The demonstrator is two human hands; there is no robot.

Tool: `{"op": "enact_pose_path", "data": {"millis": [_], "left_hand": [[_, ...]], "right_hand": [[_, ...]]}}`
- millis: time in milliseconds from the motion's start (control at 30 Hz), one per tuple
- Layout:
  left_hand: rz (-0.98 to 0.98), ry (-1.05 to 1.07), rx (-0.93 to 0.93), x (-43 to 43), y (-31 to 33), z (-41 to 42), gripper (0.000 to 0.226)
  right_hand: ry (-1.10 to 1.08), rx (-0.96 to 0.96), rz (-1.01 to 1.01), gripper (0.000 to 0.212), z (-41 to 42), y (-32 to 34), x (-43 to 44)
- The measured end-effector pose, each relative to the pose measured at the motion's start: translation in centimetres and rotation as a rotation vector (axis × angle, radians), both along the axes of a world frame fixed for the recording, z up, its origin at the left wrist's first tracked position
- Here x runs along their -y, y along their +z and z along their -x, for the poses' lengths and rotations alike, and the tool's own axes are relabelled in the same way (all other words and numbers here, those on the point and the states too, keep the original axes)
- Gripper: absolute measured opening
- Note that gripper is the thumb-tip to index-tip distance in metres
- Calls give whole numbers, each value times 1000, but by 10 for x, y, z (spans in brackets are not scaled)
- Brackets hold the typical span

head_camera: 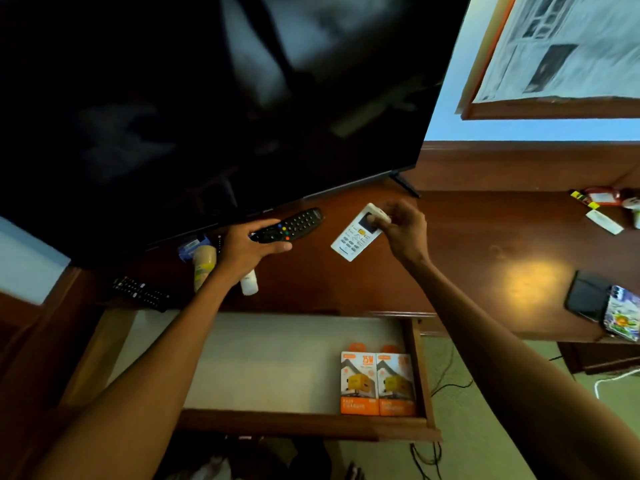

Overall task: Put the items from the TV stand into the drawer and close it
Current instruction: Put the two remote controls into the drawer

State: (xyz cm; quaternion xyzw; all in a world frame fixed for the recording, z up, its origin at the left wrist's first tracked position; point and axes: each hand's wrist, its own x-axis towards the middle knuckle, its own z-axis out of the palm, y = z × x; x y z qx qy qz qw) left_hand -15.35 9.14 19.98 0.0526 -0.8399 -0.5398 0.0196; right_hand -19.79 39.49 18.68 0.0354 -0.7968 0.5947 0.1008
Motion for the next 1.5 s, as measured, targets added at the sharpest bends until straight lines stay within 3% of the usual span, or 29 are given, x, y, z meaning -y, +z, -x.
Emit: {"op": "enact_pose_path", "data": {"millis": [133, 267, 500, 633, 1000, 1267, 1500], "left_hand": [[-151, -38, 37, 12, 18, -42, 54], [-271, 54, 68, 24, 21, -82, 41], [-428, 196, 191, 39, -24, -123, 41], [-429, 137, 280, 38, -58, -130, 47], [-53, -257, 463, 38, -173, -117, 63], [-54, -255, 551, 43, -237, -102, 62], [84, -234, 547, 31, -253, -99, 57]], "right_hand": [[92, -20, -61, 19, -40, 5, 5], [169, 66, -56, 25, -76, -5, 18], [189, 269, 33, 18, -126, -58, 44], [182, 270, -225, 25, -141, -88, 58], [215, 453, -314, 23, -159, -170, 90], [299, 554, -454, 23, -142, -215, 111], [433, 566, -740, 28, -137, -227, 117]]}}
